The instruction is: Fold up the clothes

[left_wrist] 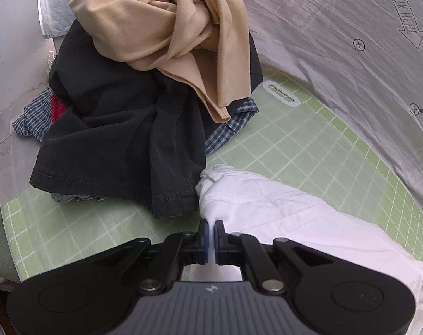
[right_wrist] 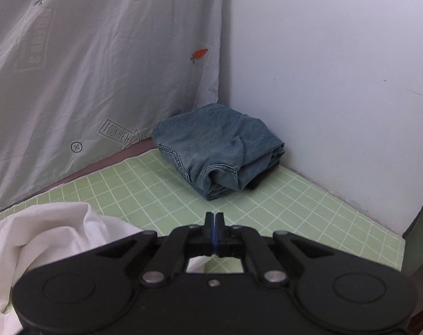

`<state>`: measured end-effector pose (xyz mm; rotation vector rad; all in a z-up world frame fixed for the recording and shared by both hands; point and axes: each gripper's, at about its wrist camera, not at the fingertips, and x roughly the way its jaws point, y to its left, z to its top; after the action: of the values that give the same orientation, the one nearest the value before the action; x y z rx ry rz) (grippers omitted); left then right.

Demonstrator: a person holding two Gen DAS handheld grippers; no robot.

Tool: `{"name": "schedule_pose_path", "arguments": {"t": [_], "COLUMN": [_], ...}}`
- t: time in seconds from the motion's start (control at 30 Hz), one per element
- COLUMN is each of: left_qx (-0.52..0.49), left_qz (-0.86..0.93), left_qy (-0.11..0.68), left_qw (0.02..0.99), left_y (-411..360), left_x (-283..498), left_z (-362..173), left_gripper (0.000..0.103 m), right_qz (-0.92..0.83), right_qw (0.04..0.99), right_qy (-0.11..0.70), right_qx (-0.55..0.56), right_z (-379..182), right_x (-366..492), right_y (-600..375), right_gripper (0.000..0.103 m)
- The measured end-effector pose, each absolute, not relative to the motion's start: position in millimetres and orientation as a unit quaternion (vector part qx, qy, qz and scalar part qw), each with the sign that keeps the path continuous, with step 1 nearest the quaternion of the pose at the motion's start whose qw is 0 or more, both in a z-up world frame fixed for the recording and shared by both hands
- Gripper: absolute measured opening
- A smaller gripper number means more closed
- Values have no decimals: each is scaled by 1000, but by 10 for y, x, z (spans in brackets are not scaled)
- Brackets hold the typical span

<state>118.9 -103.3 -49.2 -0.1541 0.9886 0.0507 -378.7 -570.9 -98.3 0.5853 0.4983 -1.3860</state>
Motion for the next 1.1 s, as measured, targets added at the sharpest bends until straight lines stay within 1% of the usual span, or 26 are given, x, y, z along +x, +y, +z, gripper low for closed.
{"name": "schedule_pose_path", "arguments": {"t": [0.07,0.1,0.17,0.23,0.33,0.37,0.4,0.5,0.6,0.7,0.77,1.0,1.07,1.1], "left_qx": [-63,-64,-72,-80,-90,-94,-97,-99,-95,-97,-101,-113,-117,-117], "left_qz": [25,26,26,25,23,23,23,22,18,17,17,17,17,17], "left_qy": [476,479,483,488,498,501,505,512,514,514,514,517,517,516], "left_qw": [877,875,872,869,862,860,857,853,852,852,851,848,848,848], "left_y": [-1079,-1085,-1067,-1039,-998,-984,-977,-977,-984,-975,-963,-926,-917,-913], "left_x": [1165,1158,1124,1098,1070,1060,1053,1043,1043,1032,1022,991,987,982], "left_z": [-514,-527,-537,-545,-564,-571,-579,-593,-582,-579,-583,-596,-598,-600], "left_gripper": [5,6,6,6,6,6,6,6,6,6,6,6,6,6], "right_qz": [-620,-600,-568,-544,-519,-506,-491,-478,-469,-463,-464,-477,-481,-486], "right_qw": [704,698,672,619,532,511,490,462,458,449,440,456,453,450], "right_qy": [222,221,182,125,35,9,-14,-37,-35,-33,-26,12,11,11], "right_qx": [265,321,438,553,668,695,721,746,755,764,769,751,750,749], "right_z": [-925,-1030,-1322,-1668,-2070,-2169,-2264,-2369,-2353,-2357,-2383,-2367,-2357,-2358], "right_x": [-3921,-3979,-4089,-4176,-4294,-4313,-4307,-4253,-4192,-4132,-4102,-3970,-3964,-3970], "right_y": [-5890,-5888,-5764,-5509,-5213,-5136,-5032,-4877,-4825,-4783,-4773,-4873,-4901,-4912], "right_gripper": [4,6,12,21,27,29,35,43,48,51,51,48,44,34]}}
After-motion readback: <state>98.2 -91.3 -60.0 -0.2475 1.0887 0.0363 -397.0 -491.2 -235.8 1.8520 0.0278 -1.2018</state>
